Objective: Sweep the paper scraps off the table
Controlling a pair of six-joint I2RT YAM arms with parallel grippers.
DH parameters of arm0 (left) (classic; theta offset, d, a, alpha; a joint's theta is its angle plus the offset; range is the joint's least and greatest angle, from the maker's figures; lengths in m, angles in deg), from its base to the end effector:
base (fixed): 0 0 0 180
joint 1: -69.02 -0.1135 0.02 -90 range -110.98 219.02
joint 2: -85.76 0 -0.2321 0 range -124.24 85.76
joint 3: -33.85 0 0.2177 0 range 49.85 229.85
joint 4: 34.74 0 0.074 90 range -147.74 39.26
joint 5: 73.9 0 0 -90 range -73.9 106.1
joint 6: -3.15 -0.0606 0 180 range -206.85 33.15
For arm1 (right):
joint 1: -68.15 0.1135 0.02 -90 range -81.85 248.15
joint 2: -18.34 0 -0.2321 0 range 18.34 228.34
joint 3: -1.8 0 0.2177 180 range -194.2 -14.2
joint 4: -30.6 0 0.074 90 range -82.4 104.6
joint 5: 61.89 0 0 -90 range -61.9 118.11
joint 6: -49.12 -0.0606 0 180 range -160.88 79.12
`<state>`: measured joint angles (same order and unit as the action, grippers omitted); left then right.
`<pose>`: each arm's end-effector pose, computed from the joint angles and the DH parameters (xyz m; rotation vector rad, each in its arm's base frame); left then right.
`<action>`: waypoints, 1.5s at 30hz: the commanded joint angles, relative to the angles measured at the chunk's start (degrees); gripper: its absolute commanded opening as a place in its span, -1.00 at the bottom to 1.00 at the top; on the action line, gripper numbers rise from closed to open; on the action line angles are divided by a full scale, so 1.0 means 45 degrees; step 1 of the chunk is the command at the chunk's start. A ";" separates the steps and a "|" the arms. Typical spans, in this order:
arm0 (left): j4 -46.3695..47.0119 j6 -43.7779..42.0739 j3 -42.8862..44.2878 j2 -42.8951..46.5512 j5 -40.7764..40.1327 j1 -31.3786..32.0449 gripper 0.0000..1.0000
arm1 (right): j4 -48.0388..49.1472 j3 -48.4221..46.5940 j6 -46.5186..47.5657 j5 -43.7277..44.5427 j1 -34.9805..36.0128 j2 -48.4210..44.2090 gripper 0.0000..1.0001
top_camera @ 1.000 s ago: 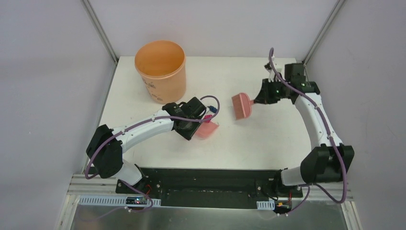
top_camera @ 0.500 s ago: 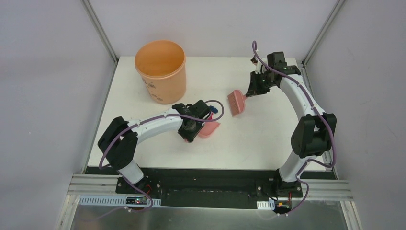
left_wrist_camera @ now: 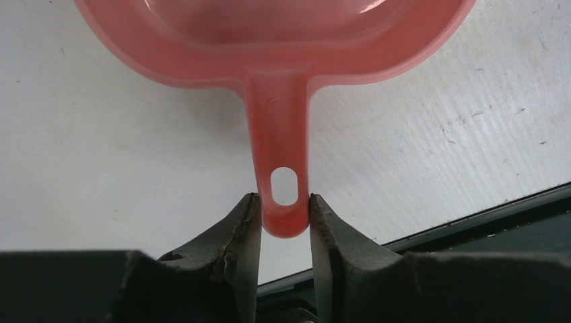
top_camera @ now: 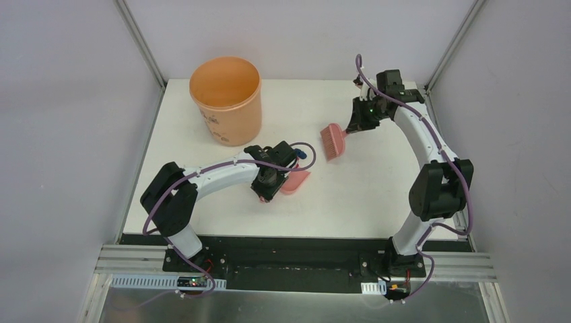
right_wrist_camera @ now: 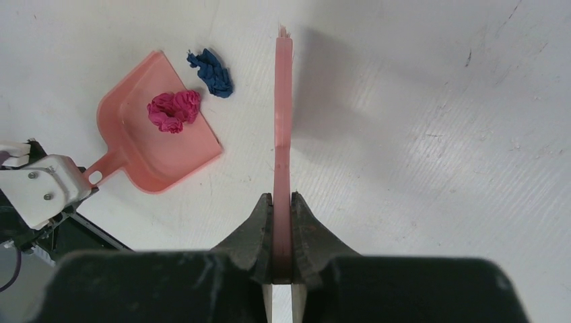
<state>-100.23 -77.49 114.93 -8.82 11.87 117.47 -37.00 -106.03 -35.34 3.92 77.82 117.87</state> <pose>0.1863 -0.2035 0.1621 0.9729 2.7718 -0.0419 0.3308 0.0816 0.2627 -0.4891 2.5229 0.5748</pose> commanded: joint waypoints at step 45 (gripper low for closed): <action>-0.0401 -0.0657 0.0996 -0.0726 0.0745 0.0246 -1.00 | -0.2857 -0.2263 0.1328 0.1561 0.2624 -0.0819 -1.00</action>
<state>-105.83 -79.02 121.03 -16.15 14.72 117.86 -52.30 -117.07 -25.70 10.06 96.20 118.04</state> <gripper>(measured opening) 0.271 0.085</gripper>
